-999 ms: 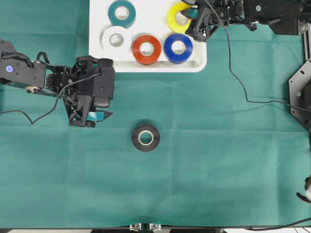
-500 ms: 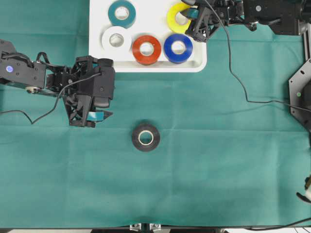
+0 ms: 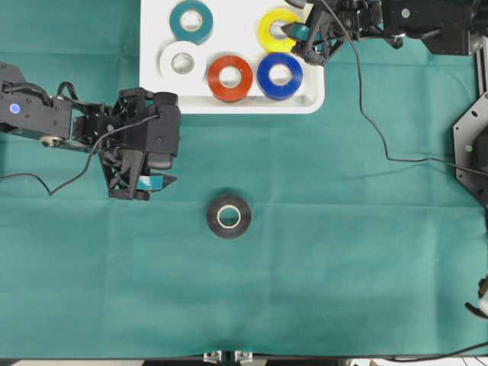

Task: Put the tape alternately from left to right into the white case.
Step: 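Carry the yellow roll into the tray above the blue roll, release, then withdraw the right gripper from the tray to the right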

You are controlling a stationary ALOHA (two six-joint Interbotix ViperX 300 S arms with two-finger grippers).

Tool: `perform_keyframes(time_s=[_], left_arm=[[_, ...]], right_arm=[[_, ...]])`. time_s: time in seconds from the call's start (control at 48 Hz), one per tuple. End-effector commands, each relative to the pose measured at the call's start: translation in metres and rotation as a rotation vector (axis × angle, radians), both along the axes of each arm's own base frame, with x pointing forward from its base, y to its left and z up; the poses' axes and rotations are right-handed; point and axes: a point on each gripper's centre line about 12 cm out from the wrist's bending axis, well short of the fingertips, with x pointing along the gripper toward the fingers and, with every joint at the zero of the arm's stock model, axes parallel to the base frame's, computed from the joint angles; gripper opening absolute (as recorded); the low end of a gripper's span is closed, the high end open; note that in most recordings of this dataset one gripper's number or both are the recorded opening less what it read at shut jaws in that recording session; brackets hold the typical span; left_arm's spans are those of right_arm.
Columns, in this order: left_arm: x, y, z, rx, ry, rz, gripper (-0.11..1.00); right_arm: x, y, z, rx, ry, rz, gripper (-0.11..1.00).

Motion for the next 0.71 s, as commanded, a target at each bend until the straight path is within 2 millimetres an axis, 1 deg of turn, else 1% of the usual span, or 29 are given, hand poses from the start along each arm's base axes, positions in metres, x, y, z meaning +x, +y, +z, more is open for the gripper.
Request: perform_keyframes(time_s=[0.0,0.062,0.146,0.437,0.687], left_arm=[[0.004,-0.001,0.012,-0.003,-0.043,-0.002,0.65],[0.005,-0.002,0.013,-0.003,-0.046,-0.003,0.66],[0.005,-0.002,0.013,-0.003,-0.044,-0.005,0.65],[0.006,-0.002,0.014,-0.003,-0.047,-0.005,0.65],[0.006,-0.002,0.014,-0.003,-0.049,-0.005,0.65]], right_arm=[[0.003,0.001,0.014,-0.018,-0.036,0.01,0.78],[0.002,0.005,0.017,-0.021,-0.044,0.017,0.78],[0.001,0.015,0.024,-0.026,-0.062,0.042,0.78],[-0.006,0.057,0.045,-0.026,-0.149,0.164,0.77],[-0.016,0.091,0.05,-0.009,-0.197,0.266,0.77]])
